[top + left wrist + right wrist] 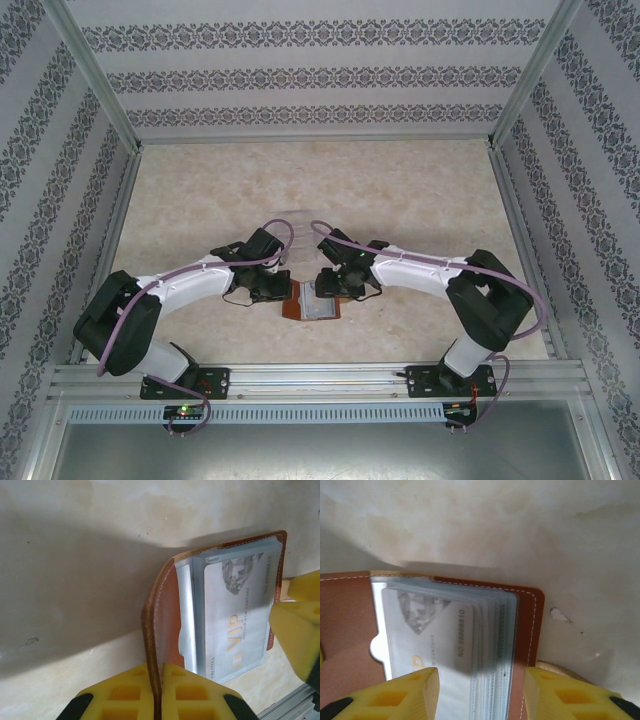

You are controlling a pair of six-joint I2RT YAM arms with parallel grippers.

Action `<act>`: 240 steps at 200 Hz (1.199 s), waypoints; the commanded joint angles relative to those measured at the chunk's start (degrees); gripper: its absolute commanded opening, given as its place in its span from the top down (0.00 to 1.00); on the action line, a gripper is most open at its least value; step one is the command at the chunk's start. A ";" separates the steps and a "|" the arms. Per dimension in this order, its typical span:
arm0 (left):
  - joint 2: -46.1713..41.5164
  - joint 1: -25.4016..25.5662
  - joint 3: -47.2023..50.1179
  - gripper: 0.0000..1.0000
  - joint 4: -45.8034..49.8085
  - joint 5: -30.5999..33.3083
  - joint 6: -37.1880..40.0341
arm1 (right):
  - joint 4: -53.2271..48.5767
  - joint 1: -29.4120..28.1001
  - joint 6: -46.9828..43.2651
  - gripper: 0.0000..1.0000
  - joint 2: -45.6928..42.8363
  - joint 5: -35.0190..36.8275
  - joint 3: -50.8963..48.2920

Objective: Take the credit cards out of the card holder

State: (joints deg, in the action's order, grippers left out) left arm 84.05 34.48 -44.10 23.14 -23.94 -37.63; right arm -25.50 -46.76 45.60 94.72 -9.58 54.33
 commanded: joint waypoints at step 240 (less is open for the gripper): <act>6.41 4.33 -16.41 0.60 26.12 20.00 1.88 | 3.97 -0.98 1.13 0.57 -2.99 -1.03 -4.68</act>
State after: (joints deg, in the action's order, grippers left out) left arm 95.07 38.65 -59.07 46.04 -5.28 -34.26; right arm -20.95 -47.16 46.13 93.86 -10.17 50.24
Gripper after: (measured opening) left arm 0.397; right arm 0.432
